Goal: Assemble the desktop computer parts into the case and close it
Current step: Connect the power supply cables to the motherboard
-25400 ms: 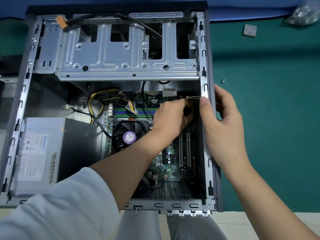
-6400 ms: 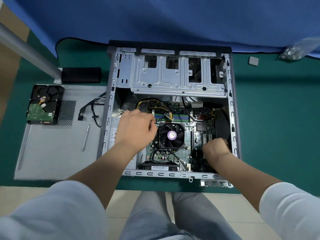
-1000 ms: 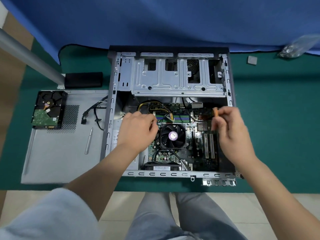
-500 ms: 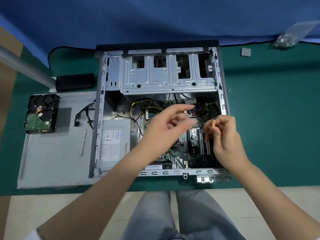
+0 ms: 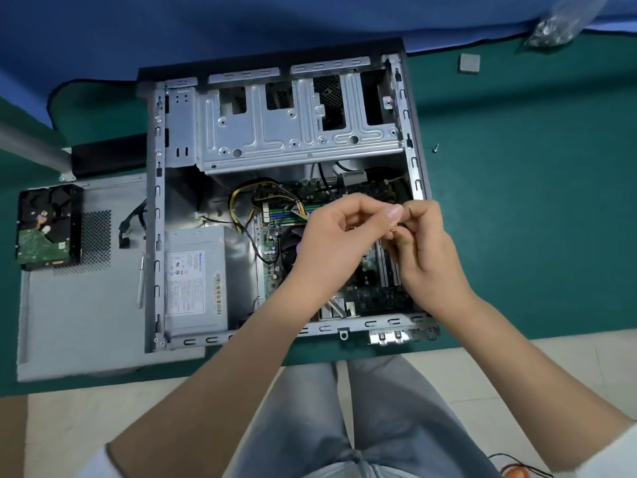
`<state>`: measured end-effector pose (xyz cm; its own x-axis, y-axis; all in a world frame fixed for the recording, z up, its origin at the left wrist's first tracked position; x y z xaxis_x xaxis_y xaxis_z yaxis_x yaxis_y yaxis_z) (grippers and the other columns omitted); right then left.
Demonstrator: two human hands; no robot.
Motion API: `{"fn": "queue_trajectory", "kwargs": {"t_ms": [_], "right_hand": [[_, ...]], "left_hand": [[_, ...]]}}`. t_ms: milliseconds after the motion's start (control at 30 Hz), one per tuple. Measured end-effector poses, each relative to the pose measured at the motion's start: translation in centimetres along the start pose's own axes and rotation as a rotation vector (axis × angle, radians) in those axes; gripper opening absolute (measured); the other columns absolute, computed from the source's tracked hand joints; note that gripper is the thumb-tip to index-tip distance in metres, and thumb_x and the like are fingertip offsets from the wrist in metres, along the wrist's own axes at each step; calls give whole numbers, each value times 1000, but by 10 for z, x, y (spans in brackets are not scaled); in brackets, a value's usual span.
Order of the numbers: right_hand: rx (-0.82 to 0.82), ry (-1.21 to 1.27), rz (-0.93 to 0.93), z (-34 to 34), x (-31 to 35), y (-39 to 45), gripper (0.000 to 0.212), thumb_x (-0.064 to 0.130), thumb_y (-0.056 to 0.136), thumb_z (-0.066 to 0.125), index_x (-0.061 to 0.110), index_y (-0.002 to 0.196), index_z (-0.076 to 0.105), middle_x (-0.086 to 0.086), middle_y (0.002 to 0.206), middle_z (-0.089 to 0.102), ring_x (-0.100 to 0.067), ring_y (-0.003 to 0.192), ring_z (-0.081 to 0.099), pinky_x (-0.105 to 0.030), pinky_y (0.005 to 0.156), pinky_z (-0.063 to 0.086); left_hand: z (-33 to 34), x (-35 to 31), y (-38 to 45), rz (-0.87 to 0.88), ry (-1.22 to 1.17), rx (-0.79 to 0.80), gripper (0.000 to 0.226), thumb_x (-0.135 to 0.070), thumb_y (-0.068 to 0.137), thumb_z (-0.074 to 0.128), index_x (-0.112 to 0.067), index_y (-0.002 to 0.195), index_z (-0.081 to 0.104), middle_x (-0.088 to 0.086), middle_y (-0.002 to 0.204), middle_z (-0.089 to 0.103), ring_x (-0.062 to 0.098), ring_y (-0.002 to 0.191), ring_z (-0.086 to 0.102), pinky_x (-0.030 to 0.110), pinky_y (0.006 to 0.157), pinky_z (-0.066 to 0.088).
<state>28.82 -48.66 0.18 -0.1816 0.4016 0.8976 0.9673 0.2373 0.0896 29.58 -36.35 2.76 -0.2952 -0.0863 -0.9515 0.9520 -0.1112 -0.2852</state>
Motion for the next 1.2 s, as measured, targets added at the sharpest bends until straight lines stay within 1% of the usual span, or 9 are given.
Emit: {"fn": "queue_trajectory", "kwargs": {"t_ms": [167, 333, 567, 733, 833, 900, 933, 1000, 1200], "right_hand": [[-12, 17, 5, -1, -1, -1, 28, 12, 96, 37, 40, 97, 31, 8, 80, 54, -14, 65, 51, -25, 58, 44], [45, 12, -15, 2, -2, -2, 12, 32, 95, 33, 43, 101, 30, 18, 78, 52, 2, 67, 52, -7, 60, 37], [-26, 67, -12, 0, -4, -2, 27, 31, 95, 31, 57, 101, 30, 14, 84, 52, -3, 75, 53, -22, 67, 44], [-57, 57, 5, -2, -4, -2, 27, 30, 96, 30, 56, 103, 30, 13, 84, 52, -4, 75, 53, -30, 65, 48], [-50, 41, 1, 0, -3, -2, 28, 17, 98, 34, 44, 102, 32, 17, 82, 52, -1, 71, 52, -18, 65, 44], [26, -29, -1, 5, -1, -1, 18, 21, 100, 35, 38, 104, 31, 24, 81, 53, 2, 66, 53, -10, 61, 39], [102, -93, 18, 8, -1, 1, 9, 29, 101, 33, 34, 109, 31, 26, 82, 55, -1, 63, 55, -16, 59, 42], [293, -332, 21, 16, 2, 5, 27, 42, 99, 30, 33, 124, 27, 18, 84, 63, -14, 58, 56, -32, 54, 43], [1008, -827, 143, 52, -6, 26, 22, 18, 96, 52, 19, 117, 59, 1, 108, 68, -18, 85, 59, -30, 69, 49]], "left_hand": [[0, 4, 0, 5, 26, -12, 25, -16, 95, 54, -16, 73, 66, -11, 72, 66, -6, 62, 56, 7, 62, 41], [-26, 12, -2, 39, 196, -44, 27, -15, 100, 43, -30, 97, 66, -10, 74, 68, 5, 67, 53, 17, 61, 43], [-117, -1, -2, 237, 1277, -45, 45, 1, 89, 47, -20, 128, 55, -4, 104, 67, 21, 104, 57, 43, 93, 46], [-152, 16, -9, 105, 1401, -151, 30, -22, 99, 40, -15, 113, 66, 5, 108, 68, 28, 101, 59, 40, 88, 43], [-154, 19, -11, 116, 1378, -233, 36, -28, 92, 38, -18, 98, 72, 2, 93, 72, 26, 85, 64, 36, 76, 45], [-154, 19, -10, 131, 1371, -254, 34, -28, 89, 40, -21, 91, 73, 0, 84, 72, 23, 78, 63, 33, 70, 44], [-154, 18, -9, 136, 1362, -265, 33, -28, 89, 41, -21, 89, 73, 0, 82, 71, 23, 76, 63, 31, 68, 42], [-155, 18, -10, 144, 1343, -296, 32, -28, 87, 42, -22, 86, 73, -1, 79, 70, 22, 73, 62, 28, 64, 38], [-158, 20, -9, 137, 1316, -324, 32, -29, 87, 41, -22, 84, 72, 0, 75, 68, 21, 70, 59, 27, 63, 35]]}}
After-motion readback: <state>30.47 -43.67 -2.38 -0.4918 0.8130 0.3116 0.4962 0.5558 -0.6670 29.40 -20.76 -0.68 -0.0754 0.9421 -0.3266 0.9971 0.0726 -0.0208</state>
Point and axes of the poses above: each hand's wrist, its own y-axis towards the middle knuckle, its own z-axis out of the palm, x = y × z, the point moved 5 cm from there along y, towards the middle knuckle
